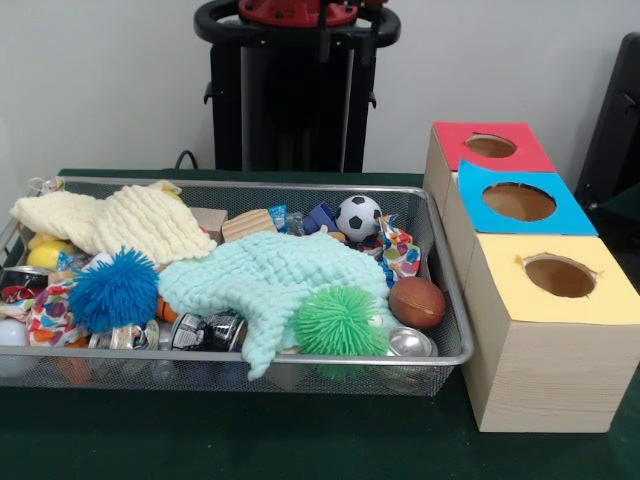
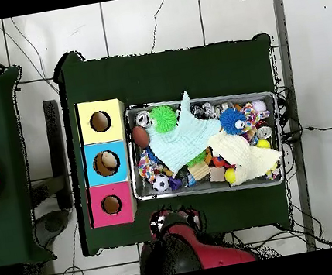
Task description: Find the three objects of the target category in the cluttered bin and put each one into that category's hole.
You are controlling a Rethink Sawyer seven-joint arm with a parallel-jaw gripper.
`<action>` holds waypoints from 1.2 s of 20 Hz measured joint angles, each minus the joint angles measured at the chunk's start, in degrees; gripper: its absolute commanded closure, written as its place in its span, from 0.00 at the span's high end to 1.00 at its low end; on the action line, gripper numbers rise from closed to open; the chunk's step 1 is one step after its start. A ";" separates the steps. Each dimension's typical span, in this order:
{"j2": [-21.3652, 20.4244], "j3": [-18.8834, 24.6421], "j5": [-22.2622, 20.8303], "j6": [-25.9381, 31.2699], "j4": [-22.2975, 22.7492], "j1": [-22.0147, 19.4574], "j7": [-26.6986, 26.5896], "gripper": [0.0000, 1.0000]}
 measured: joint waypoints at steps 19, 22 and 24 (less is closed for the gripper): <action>18.04 0.12 -9.41 -17.69 -0.43 -3.96 0.00 1.00; 19.19 0.28 -9.79 -17.66 -0.97 -5.11 0.00 1.00; 19.49 0.53 -9.77 -17.48 -1.41 -5.87 0.00 1.00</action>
